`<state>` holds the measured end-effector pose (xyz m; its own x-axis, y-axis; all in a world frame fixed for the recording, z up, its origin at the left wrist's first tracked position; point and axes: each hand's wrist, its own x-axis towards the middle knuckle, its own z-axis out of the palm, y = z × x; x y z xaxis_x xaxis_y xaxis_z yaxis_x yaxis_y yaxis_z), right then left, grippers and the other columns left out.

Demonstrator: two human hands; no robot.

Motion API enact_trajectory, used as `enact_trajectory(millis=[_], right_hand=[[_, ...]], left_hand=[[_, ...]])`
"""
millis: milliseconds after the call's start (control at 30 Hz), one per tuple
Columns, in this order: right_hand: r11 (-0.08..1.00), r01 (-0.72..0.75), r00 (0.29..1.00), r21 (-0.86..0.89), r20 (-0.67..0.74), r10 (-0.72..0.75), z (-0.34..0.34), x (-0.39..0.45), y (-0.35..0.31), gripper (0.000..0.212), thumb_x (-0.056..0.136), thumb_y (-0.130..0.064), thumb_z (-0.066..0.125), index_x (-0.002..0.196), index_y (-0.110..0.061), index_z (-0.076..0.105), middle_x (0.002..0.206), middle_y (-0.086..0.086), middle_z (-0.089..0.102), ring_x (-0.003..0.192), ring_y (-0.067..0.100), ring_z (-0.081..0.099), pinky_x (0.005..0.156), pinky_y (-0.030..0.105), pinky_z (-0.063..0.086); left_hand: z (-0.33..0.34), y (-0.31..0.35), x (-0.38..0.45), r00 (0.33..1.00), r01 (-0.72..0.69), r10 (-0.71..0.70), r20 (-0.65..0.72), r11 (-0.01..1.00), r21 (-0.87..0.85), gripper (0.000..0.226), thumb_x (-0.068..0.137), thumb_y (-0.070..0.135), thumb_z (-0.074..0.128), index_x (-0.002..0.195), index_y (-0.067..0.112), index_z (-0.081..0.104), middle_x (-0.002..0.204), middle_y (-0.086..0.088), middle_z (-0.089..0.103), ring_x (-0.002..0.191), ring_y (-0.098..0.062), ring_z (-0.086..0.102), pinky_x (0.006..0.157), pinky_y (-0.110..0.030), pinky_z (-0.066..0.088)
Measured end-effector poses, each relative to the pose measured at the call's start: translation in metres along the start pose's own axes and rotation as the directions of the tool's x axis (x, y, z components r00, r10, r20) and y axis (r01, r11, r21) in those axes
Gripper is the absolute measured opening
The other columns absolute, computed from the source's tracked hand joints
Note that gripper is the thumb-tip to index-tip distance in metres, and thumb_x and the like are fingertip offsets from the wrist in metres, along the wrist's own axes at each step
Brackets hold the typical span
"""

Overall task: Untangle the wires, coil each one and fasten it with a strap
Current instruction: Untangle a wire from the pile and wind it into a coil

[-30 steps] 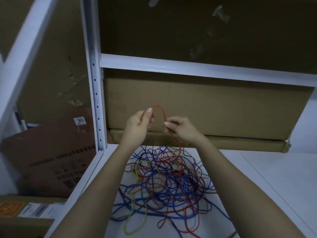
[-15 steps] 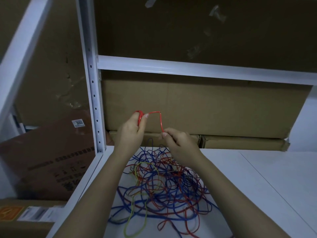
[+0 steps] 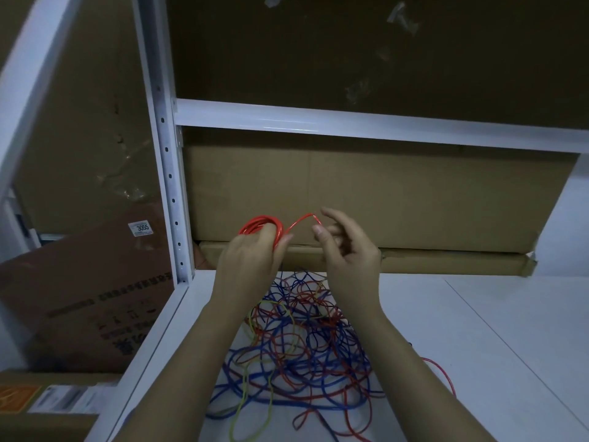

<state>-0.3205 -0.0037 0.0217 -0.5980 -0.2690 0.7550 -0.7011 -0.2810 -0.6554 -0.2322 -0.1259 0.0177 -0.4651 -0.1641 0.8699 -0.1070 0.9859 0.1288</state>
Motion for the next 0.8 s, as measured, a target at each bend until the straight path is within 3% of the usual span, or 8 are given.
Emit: enact_trajectory(millis=[133,267,400,533,700,800], right_hand=[[1.000,-0.027,0.999,0.006,0.035,0.027,-0.001,0.002,-0.002,0.035,0.093,-0.010,0.059,0.114,-0.038,0.061,0.088,-0.016,0.067,0.082,0.006,0.065,0.077,0.017,0.051],[0.992,0.019,0.998,-0.123,0.060,-0.012,-0.003,0.005,-0.003,0.025,0.093,-0.007,0.057,0.100,-0.029,0.064,0.092,-0.018,0.064,0.085,-0.002,0.061,0.075,0.008,0.044],[0.985,-0.060,0.972,-0.160,0.215,0.094,-0.011,0.010,-0.005,0.026,0.095,-0.009,0.053,0.089,-0.034,0.058,0.088,-0.010,0.060,0.081,-0.002,0.055,0.071,0.008,0.040],[0.963,0.034,0.929,-0.266,0.365,0.068,-0.023,0.018,-0.009,0.019,0.097,-0.014,0.051,0.088,-0.030,0.057,0.084,-0.014,0.054,0.077,-0.004,0.048,0.065,0.007,0.035],[0.963,0.115,0.904,-0.242,0.427,-0.001,-0.030,0.030,-0.018,0.019,0.095,-0.011,0.054,0.088,-0.027,0.062,0.081,-0.012,0.055,0.080,0.005,0.052,0.071,0.019,0.040],[0.977,0.105,0.890,-0.188,0.456,-0.008,-0.032,0.036,-0.023,0.019,0.094,-0.009,0.057,0.093,-0.025,0.066,0.086,-0.009,0.060,0.082,0.008,0.056,0.073,0.020,0.044]], left_hand=[[-0.003,0.002,-0.001,1.000,-0.009,0.010,-0.028,1.000,0.030,0.037,0.098,0.030,0.039,0.074,0.007,0.054,0.059,0.007,0.038,0.045,-0.013,0.032,0.046,-0.025,0.026],[-0.005,0.000,-0.004,1.000,-0.005,0.005,-0.005,0.999,0.032,0.039,0.098,0.032,0.037,0.074,0.007,0.053,0.057,0.002,0.042,0.046,-0.016,0.035,0.046,-0.027,0.028],[-0.011,-0.003,-0.004,1.000,-0.025,0.025,0.001,0.998,0.056,0.038,0.098,0.033,0.039,0.071,0.008,0.049,0.057,0.004,0.037,0.045,-0.015,0.033,0.048,-0.026,0.026],[-0.017,-0.008,-0.004,0.998,-0.008,0.007,0.058,1.000,0.026,0.039,0.097,0.038,0.037,0.072,0.009,0.046,0.056,0.003,0.039,0.045,-0.018,0.036,0.045,-0.025,0.024],[-0.013,-0.014,-0.008,0.980,0.080,-0.042,0.192,0.977,-0.198,0.042,0.098,0.048,0.032,0.076,0.014,0.045,0.060,0.002,0.045,0.050,-0.015,0.043,0.047,-0.029,0.033],[-0.011,-0.011,-0.009,0.963,0.225,-0.116,0.243,0.842,-0.490,0.042,0.095,0.048,0.037,0.077,0.012,0.050,0.060,-0.002,0.043,0.050,-0.007,0.041,0.049,-0.017,0.033]])
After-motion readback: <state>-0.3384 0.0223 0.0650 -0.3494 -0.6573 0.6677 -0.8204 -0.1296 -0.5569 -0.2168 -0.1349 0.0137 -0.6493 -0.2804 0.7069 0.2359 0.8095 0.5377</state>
